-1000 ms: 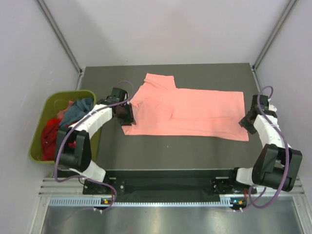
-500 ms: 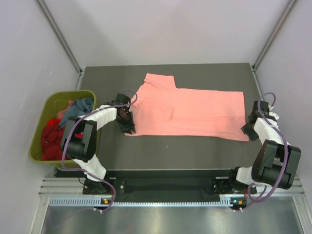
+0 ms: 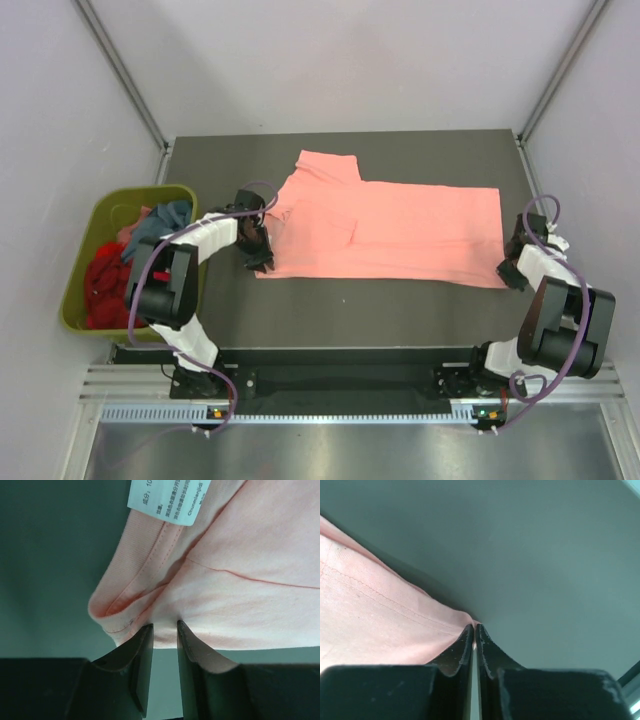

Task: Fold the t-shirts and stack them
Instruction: Fold the tshirt

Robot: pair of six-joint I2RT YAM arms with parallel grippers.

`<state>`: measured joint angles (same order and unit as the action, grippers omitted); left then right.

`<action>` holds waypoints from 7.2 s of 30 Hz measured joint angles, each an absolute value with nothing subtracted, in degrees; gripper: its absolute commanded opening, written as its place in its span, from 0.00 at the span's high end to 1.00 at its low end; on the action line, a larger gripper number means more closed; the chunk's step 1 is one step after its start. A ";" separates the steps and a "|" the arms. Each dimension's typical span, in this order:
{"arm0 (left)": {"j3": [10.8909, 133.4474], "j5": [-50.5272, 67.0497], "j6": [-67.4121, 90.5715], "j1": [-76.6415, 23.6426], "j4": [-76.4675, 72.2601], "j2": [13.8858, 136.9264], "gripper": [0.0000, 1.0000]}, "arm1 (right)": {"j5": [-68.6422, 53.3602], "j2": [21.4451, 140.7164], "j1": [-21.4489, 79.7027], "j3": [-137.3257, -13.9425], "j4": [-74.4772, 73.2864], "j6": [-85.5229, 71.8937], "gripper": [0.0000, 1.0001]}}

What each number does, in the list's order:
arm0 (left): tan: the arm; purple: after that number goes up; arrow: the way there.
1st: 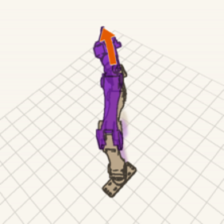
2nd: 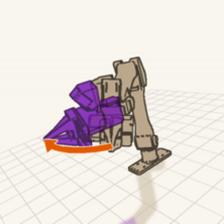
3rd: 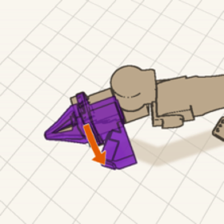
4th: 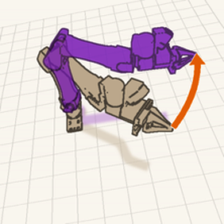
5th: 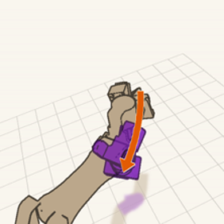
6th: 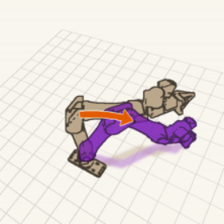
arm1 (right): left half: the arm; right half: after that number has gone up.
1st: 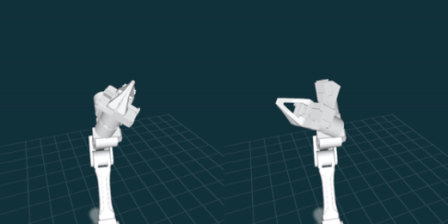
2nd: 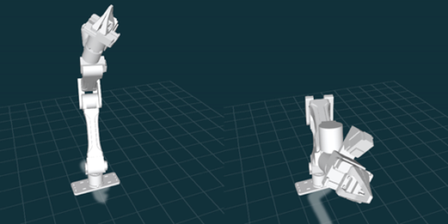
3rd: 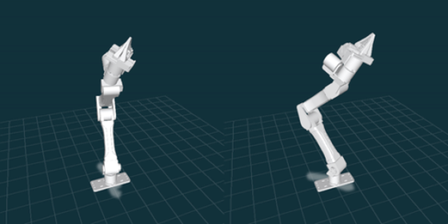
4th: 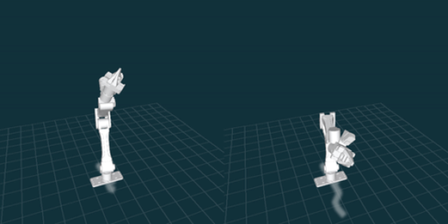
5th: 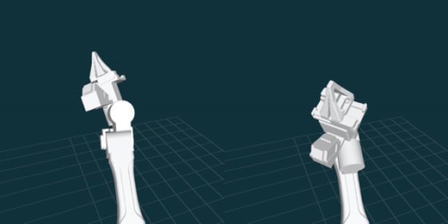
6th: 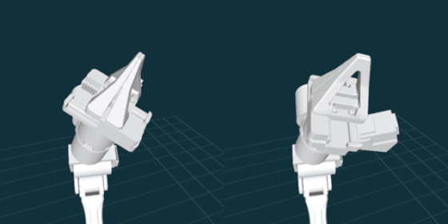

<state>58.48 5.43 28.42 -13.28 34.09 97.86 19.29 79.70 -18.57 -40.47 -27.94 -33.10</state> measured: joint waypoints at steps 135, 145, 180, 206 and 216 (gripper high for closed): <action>92.44 29.19 24.49 -6.04 -16.43 122.61 1.00 | -4.71 112.40 -16.67 -77.73 -4.89 -8.19 1.00; 95.59 30.20 23.49 -5.08 -12.73 123.50 0.69 | -6.42 110.41 -16.67 -75.20 -2.02 -11.44 1.00; 114.45 24.93 25.02 -6.46 -1.21 144.92 0.61 | -8.08 112.99 -16.67 -77.49 -3.03 -12.10 1.00; 102.59 31.81 25.65 -6.39 -9.28 134.26 1.00 | -6.13 113.12 -17.15 -77.17 0.10 -10.02 1.00; 93.14 33.65 24.86 -6.15 -14.02 126.63 1.00 | -3.75 110.85 -17.28 -71.77 2.83 -10.57 1.00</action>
<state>93.14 33.65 24.86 -6.15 -14.02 126.63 -3.75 110.85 -17.28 -71.77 2.83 -10.57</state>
